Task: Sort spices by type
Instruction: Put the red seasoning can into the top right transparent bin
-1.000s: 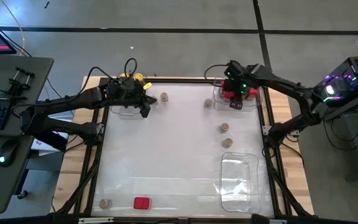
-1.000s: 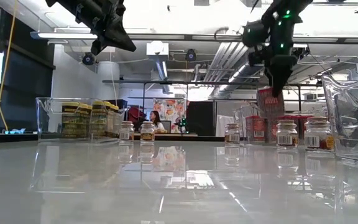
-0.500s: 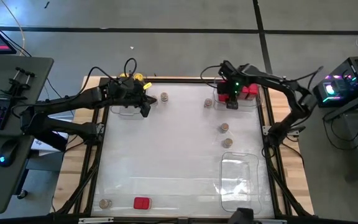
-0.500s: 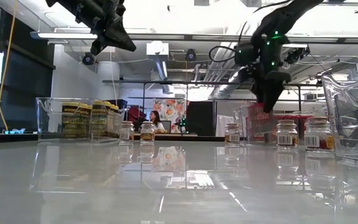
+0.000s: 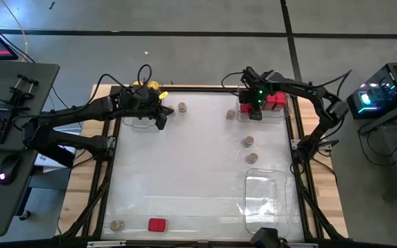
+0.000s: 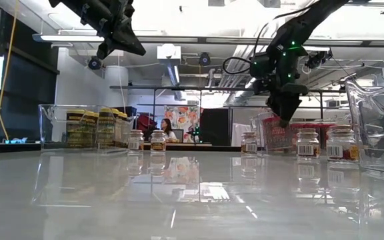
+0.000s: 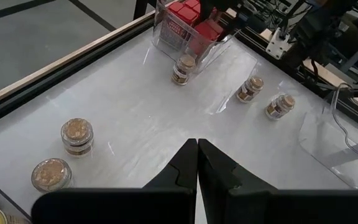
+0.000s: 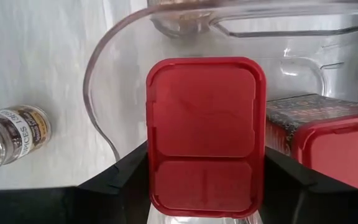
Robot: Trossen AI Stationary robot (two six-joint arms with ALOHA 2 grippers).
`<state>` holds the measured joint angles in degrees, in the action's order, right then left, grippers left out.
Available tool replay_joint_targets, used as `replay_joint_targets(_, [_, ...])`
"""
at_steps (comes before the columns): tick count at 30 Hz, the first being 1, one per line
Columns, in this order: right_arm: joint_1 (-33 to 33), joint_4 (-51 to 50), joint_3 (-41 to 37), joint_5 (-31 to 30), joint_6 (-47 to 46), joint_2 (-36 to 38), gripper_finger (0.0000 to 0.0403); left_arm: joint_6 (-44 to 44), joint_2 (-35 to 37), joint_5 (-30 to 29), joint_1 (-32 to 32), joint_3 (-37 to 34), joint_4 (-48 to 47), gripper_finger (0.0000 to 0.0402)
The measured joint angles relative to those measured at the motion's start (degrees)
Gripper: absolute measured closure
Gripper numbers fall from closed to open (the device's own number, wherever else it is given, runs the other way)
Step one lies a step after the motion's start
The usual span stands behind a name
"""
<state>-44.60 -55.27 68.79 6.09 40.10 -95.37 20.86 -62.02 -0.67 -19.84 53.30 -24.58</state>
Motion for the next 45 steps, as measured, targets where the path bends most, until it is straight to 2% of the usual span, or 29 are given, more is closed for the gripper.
replay_joint_targets(8, [0.0,-0.1,0.0,0.3,-1.7,0.0,0.0136,0.0,0.0,0.0,0.0,0.0,0.0,0.0402])
replay_joint_targets(15, [0.0,-2.8,1.1,-1.2,-2.4,0.0,0.0131,0.0,0.0,0.0,0.0,0.0,0.0,0.0401])
replay_joint_targets(20, [-0.2,-10.5,5.1,-4.0,0.9,0.0,0.0129,0.0,0.0,0.0,0.0,0.0,-0.6,0.0402])
replay_joint_targets(25, [-1.2,-12.9,9.3,-4.8,1.9,0.1,0.0134,0.0,0.0,0.0,0.0,0.0,-2.5,0.0402])
replay_joint_targets(28, [-1.9,-11.0,10.6,-4.3,-0.6,0.1,0.0165,-0.1,0.0,0.0,0.0,0.0,-3.3,0.0402])
replay_joint_targets(30, [-2.4,-9.4,10.8,-1.4,-3.8,0.1,0.0204,0.0,0.0,0.0,0.0,0.0,-3.4,0.0401])
replay_joint_targets(35, [-2.8,-8.7,8.1,6.3,-9.2,0.1,0.0370,-0.4,0.0,0.0,0.0,0.0,-3.4,0.0401])
replay_joint_targets(36, [-2.8,-8.7,7.0,7.7,-9.9,0.1,0.0385,-0.5,0.0,0.0,0.0,0.0,-3.4,0.0401])
replay_joint_targets(40, [-2.3,-7.9,3.1,8.9,-11.8,0.1,0.0394,-0.5,0.0,0.0,0.0,0.0,-3.4,0.0401])
replay_joint_targets(45, [-1.5,-5.7,2.6,7.9,-12.0,0.1,0.0400,0.0,0.0,0.0,0.0,0.0,-3.4,0.0401])
